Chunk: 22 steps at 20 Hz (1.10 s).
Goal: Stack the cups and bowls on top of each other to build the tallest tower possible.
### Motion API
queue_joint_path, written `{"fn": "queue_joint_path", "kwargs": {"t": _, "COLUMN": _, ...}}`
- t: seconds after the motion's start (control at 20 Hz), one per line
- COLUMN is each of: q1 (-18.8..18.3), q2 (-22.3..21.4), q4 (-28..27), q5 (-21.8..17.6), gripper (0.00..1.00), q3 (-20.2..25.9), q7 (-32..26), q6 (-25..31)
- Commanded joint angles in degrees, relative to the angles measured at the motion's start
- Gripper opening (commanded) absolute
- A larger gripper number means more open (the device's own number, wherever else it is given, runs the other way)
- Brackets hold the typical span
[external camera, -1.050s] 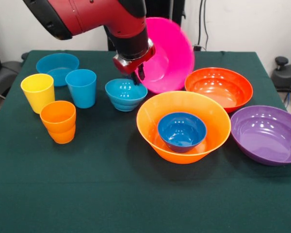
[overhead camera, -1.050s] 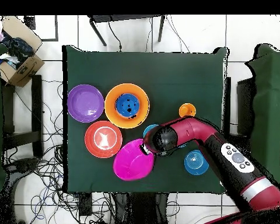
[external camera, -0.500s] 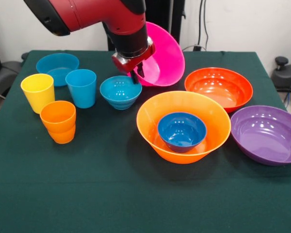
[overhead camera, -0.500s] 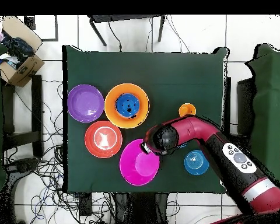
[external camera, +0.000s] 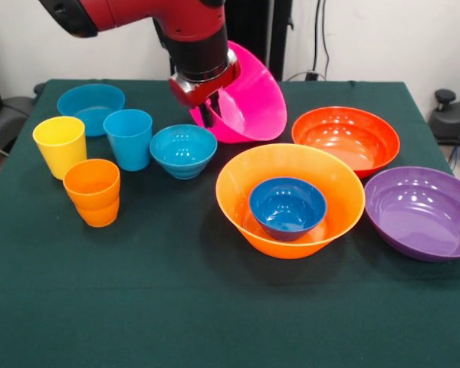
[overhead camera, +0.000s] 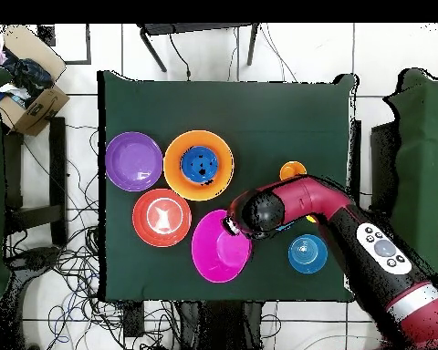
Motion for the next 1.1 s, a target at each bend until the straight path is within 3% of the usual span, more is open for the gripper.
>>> {"fn": "queue_joint_path", "kwargs": {"t": 0.05, "q1": -0.9, "q2": -0.6, "q4": 2.1, "q5": 5.6, "gripper": 0.0, "q3": 4.9, "q7": -16.6, "q6": 5.3}}
{"fn": "queue_joint_path", "kwargs": {"t": 0.45, "q1": -1.6, "q2": 0.3, "q4": 1.6, "q5": 16.1, "gripper": 0.0, "q3": 9.5, "q7": -14.6, "q6": 10.9}}
{"fn": "queue_joint_path", "kwargs": {"t": 0.7, "q1": -0.3, "q2": 3.8, "q4": -2.4, "q5": 19.1, "gripper": 0.0, "q3": 9.9, "q7": -15.0, "q6": 12.5}}
{"fn": "queue_joint_path", "kwargs": {"t": 0.9, "q1": 0.0, "q2": 4.2, "q4": -4.8, "q5": 21.5, "gripper": 0.0, "q3": 10.8, "q7": -15.8, "q6": 16.2}}
{"fn": "queue_joint_path", "kwargs": {"t": 1.1, "q1": 0.0, "q2": 7.9, "q4": -5.7, "q5": 23.1, "gripper": 0.0, "q3": 12.0, "q7": -15.1, "q6": 13.6}}
